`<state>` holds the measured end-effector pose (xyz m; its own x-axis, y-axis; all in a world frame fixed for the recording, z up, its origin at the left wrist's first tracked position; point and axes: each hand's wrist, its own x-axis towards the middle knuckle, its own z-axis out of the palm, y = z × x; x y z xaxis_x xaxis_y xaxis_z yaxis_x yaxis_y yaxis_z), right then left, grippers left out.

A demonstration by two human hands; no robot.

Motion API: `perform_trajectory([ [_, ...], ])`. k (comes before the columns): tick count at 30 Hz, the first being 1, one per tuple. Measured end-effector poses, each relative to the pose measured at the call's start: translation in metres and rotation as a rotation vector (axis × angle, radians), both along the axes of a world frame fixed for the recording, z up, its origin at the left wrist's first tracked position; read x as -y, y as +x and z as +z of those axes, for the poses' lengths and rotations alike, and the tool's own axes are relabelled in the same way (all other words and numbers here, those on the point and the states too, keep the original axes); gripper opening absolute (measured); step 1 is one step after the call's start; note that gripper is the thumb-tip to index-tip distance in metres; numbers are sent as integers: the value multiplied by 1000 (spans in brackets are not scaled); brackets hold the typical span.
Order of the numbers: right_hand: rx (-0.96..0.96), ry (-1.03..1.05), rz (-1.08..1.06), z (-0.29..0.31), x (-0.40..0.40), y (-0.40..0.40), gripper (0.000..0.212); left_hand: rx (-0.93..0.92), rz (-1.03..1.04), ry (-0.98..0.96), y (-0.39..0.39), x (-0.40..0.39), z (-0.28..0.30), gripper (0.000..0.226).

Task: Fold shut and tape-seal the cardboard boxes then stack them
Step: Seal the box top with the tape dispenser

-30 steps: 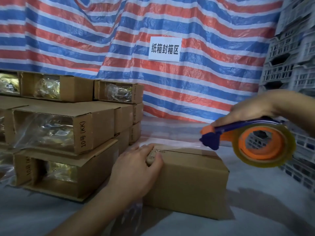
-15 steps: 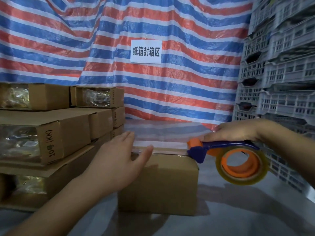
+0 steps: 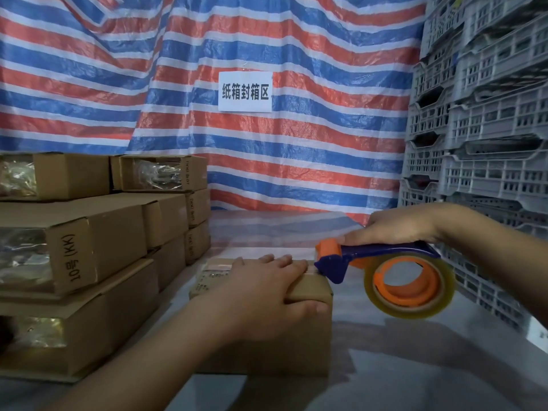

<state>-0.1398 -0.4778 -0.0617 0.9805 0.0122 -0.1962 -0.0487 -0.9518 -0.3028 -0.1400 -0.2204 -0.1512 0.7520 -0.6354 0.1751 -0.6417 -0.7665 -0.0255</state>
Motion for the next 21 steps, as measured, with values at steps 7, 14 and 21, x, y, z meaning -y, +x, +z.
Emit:
perform_trajectory([
  [7, 48, 14, -14, 7, 45, -27, 80, -12, -3, 30, 1, -3, -1, 78],
  [14, 89, -451, -22, -8, -7, -29, 70, -17, -7, 58, 1, -3, 0, 72],
  [21, 109, -750, -95, 3, -51, -32, 51, -28, 24, 88, -1, 1, 5, 74],
])
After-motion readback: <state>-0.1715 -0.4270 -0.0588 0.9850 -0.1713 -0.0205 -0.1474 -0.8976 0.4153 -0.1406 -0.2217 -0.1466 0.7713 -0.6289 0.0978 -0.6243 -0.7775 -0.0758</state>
